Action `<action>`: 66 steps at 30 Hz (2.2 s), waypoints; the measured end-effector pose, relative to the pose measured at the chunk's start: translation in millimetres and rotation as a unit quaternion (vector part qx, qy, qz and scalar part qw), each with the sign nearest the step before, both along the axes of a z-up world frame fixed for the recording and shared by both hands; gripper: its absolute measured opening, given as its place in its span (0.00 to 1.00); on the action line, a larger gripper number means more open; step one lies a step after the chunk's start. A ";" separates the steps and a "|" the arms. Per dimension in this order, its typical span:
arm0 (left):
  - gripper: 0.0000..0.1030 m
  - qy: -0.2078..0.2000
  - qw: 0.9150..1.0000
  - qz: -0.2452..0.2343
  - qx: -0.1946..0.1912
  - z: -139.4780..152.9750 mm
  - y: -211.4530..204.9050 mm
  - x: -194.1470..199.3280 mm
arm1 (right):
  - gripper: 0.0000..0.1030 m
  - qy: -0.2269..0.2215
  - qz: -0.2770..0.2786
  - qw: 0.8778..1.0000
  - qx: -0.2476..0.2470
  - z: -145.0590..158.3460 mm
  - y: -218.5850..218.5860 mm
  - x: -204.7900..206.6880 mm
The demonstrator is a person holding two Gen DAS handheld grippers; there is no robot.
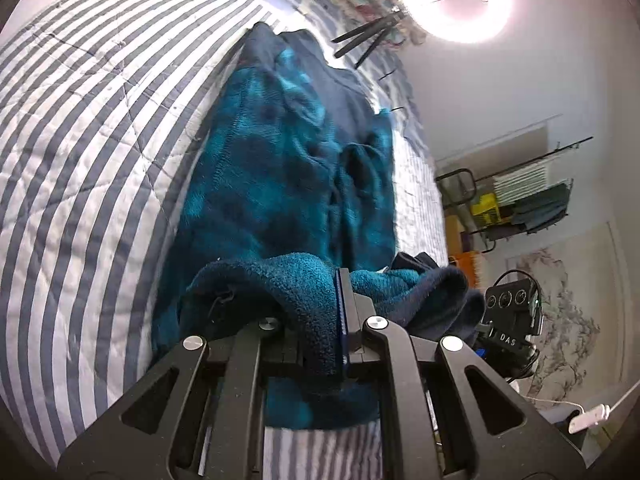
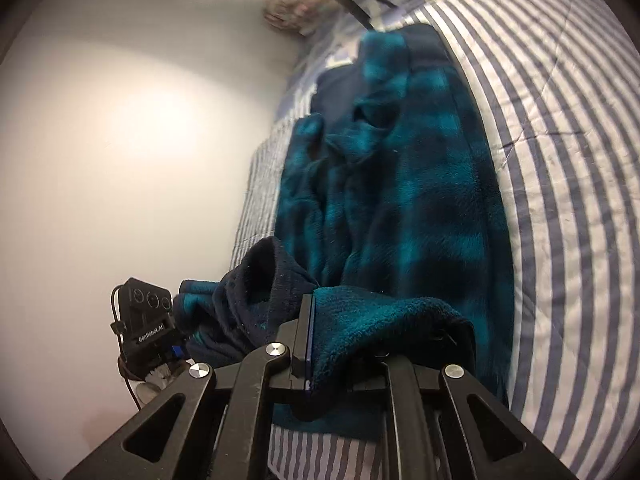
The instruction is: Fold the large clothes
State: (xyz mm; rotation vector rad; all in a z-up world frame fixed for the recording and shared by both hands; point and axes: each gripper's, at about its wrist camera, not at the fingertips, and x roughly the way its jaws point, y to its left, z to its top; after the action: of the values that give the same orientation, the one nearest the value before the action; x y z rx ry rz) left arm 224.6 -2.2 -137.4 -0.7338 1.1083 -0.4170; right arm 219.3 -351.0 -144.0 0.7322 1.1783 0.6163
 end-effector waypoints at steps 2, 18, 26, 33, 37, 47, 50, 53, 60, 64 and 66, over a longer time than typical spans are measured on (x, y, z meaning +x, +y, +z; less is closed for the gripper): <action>0.10 0.007 1.000 -0.001 0.004 -9.2 -1.1 8.2 | 0.10 0.013 0.004 1.000 0.005 -8.8 -1.0 5.8; 0.34 0.070 0.995 -0.008 -0.072 -21.1 15.1 30.0 | 0.25 0.104 -0.028 0.982 0.156 -32.9 -42.3 17.7; 0.37 0.065 0.996 -0.008 -0.056 -17.4 13.8 32.1 | 0.94 0.120 -0.049 0.967 0.219 -41.8 -64.8 3.6; 0.37 0.061 0.997 -0.016 -0.053 -14.0 17.0 37.9 | 0.75 0.004 -0.007 0.997 0.081 7.8 -78.5 -20.1; 0.54 0.055 0.996 -0.044 -0.046 -7.0 9.7 42.2 | 0.71 -0.070 -0.002 0.996 -0.063 22.5 -65.4 -29.8; 0.64 -0.026 0.997 -0.071 0.021 26.6 22.5 42.9 | 0.71 -0.113 0.016 0.979 -0.168 -1.8 -52.4 -1.8; 0.64 -0.061 0.989 -0.104 0.085 25.5 14.6 29.8 | 0.68 -0.116 0.027 0.977 -0.179 -9.4 -37.6 5.4; 0.58 -0.079 0.980 -0.136 0.126 20.0 -3.9 22.3 | 0.36 -0.112 0.054 0.974 -0.190 -14.8 -20.6 10.0; 0.45 -0.070 0.971 -0.110 0.202 -12.1 -27.2 50.8 | 0.08 -0.131 0.045 0.951 -0.277 -8.7 -5.3 7.8; 0.32 -0.039 0.978 -0.074 0.192 -42.8 -18.6 66.7 | 0.08 -0.093 0.044 0.943 -0.317 -29.3 -1.9 15.3; 0.32 -0.051 0.971 -0.092 0.213 -31.6 -21.2 63.5 | 0.11 -0.099 0.045 0.940 -0.324 -21.7 -0.2 12.0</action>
State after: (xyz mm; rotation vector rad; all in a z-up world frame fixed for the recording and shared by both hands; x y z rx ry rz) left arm 288.0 -23.4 -169.0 -0.2298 1.1237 -0.3523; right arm 231.4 -351.2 -165.7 0.0540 1.1369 0.3282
